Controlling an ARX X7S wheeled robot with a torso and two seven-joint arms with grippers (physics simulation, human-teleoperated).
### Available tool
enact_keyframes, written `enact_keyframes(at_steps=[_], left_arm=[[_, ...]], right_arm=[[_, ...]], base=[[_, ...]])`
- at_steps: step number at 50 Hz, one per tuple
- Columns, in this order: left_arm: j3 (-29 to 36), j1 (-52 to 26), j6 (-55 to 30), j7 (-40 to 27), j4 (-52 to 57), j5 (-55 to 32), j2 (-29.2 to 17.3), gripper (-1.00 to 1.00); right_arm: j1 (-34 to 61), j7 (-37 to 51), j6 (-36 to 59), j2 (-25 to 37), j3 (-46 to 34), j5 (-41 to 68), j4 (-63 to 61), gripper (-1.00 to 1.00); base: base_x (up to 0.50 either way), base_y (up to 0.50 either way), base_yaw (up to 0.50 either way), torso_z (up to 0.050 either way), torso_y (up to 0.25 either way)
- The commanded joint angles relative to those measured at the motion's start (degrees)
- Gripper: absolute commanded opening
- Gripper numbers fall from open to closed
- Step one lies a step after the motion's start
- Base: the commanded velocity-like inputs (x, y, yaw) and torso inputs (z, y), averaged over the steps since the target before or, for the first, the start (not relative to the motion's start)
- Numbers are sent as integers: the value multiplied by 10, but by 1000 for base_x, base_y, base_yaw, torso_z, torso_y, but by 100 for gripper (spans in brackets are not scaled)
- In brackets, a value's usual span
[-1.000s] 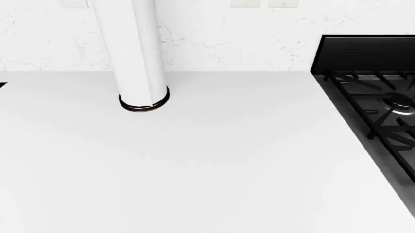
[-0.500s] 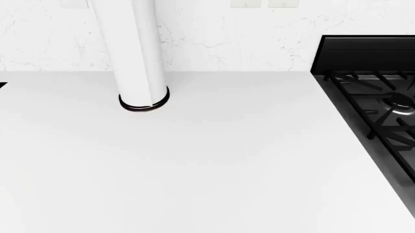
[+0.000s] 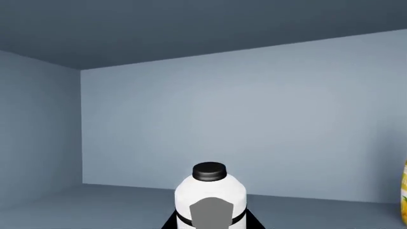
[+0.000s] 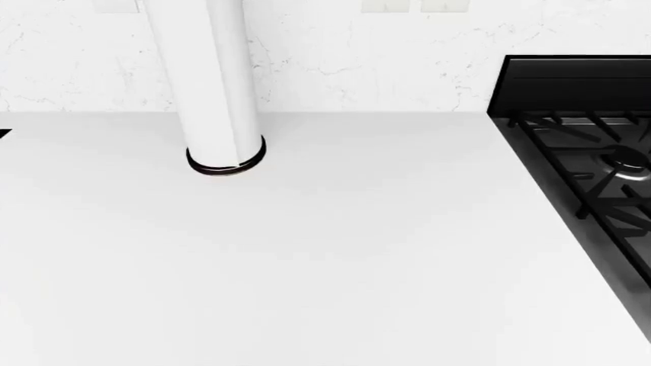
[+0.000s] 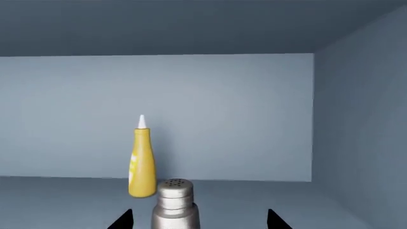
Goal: Pick and place the shaker into the drawer. Then close the cabinet.
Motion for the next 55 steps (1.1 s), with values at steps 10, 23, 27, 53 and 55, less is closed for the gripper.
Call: enact_keyframes(at_steps=[10,23,27,53,55], left_arm=[[7,-5,11,-5,-5,-4,0,-100],[10,-5,12,-4,-8,-4,-4,-100],[10,-5,10,-3,-7,-4,-4,-100],[12,-5,-2,0,1,-2,-2,-100],[11,-5,-4,0,3,-1,-1,-100]], right_arm=[[0,-6,-91,0,-6,23,123,100],[0,-7,-106,0,-23,79,142,100],[0,-9,-119,1,-26,80,157,100],[-1,-27,-194,1,-76,120,243,100],[-1,-31,-199,1,-77,121,250,100]], base=[[0,0,0,0,1],[0,0,0,0,1],[0,0,0,3,0],[0,0,0,0,1],[0,0,0,0,0]])
